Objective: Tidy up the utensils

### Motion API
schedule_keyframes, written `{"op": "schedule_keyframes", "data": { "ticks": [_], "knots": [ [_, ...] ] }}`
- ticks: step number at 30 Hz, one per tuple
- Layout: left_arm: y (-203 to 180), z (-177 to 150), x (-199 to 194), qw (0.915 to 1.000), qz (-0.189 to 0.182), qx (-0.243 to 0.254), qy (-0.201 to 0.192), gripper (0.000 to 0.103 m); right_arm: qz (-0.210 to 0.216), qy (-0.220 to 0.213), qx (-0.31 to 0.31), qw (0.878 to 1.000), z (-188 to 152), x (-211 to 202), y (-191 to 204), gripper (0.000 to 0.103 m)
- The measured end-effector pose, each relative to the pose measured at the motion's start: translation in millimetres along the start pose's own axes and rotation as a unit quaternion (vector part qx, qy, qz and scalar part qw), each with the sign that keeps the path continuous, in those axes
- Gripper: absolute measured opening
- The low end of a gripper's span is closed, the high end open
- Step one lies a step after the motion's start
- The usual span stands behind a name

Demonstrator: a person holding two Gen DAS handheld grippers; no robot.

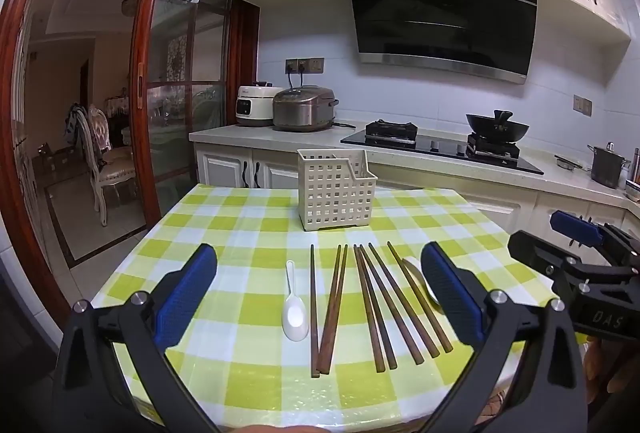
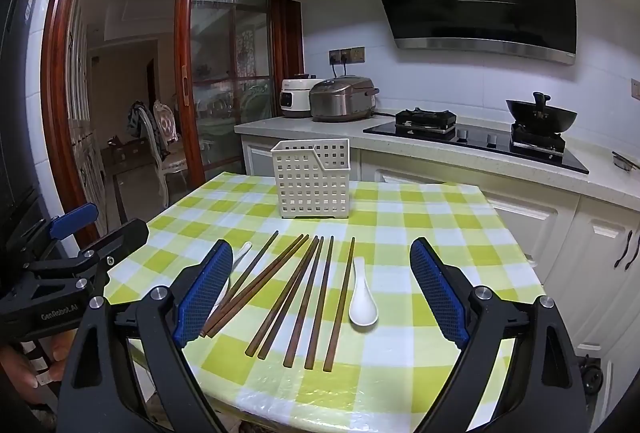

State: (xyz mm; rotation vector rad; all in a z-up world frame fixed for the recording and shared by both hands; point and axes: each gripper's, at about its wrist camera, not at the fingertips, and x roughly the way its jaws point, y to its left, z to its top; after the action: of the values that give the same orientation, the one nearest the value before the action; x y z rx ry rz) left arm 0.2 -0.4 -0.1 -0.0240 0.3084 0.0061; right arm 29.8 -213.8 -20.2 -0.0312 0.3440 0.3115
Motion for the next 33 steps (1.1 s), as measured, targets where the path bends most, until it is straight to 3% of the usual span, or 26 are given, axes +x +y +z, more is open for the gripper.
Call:
{"op": "schedule_keyframes", "data": {
  "ticks": [33],
  "knots": [
    [0.2,-3.6,0.2,1.0,0.001,-0.002,0.002,0.099,-0.003,0.001,0.007,1.0,-1.5,-0.9,-3.3,0.085]
  ]
}}
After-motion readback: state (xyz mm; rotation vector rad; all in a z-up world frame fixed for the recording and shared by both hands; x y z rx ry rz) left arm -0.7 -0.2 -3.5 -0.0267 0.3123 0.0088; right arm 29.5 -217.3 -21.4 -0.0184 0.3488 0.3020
